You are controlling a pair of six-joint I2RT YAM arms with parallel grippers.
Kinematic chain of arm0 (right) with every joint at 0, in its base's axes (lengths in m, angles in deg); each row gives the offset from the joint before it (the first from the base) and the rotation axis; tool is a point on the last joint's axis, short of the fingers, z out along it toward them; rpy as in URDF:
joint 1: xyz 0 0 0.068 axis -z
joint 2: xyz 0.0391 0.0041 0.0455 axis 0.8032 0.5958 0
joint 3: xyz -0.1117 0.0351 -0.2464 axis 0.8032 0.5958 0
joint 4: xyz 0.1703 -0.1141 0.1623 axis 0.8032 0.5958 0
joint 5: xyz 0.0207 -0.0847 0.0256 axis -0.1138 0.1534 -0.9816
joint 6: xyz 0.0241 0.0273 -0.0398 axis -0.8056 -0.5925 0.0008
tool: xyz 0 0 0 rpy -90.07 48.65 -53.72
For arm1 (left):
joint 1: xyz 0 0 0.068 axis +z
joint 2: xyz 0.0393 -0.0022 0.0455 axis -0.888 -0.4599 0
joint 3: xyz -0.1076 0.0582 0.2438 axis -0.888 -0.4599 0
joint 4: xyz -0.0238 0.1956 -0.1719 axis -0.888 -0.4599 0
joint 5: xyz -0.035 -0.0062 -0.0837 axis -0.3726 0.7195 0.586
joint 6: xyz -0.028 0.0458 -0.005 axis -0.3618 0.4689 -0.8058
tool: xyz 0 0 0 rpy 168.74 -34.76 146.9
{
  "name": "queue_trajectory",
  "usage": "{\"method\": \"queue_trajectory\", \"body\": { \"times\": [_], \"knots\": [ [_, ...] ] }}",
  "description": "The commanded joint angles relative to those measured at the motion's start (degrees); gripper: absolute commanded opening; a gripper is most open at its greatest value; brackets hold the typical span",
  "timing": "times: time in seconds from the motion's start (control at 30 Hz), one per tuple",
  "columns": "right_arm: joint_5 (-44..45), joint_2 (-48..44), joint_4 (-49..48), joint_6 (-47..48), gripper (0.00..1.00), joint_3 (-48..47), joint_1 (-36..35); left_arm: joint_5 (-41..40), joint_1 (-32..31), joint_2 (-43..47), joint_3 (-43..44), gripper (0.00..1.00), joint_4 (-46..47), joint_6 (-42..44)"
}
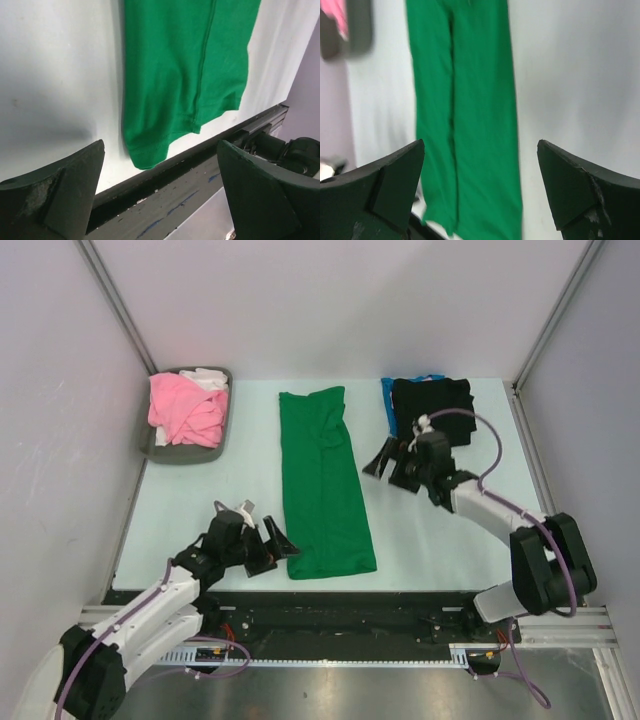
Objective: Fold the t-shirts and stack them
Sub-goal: Fold the tshirt
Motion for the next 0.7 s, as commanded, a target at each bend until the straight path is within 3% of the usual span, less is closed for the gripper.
{"method": "queue_trajectory", "body": {
  "times": [0.0, 0.23, 0.33, 0.47, 0.67],
  "knots": [
    [5.72, -8.01, 5.79, 1.72, 1.00, 8.14, -7.13, -2.89, -3.76, -3.46, -1.91, 0.97, 3.81, -4.07],
    [10.83, -15.39, 9.40, 0.58, 1.00, 16.49, -15.40, -7.11, -6.15, -7.86, -3.40, 0.91, 2.85, -6.09],
    [11.71, -18.29, 9.40, 0.05, 1.00, 19.74, -16.54, -7.55, -6.24, -10.05, -4.19, 0.81, 4.16, -6.36],
    [11.80, -20.58, 9.75, -1.27, 1.00, 23.43, -18.47, -7.29, -6.24, -12.52, -5.34, 0.56, 6.62, -7.32],
    [11.71, -23.40, 9.49, -3.47, 1.00, 26.95, -21.38, -9.13, -6.24, -15.07, -5.60, 0.43, 8.65, -7.67]
  ]
}}
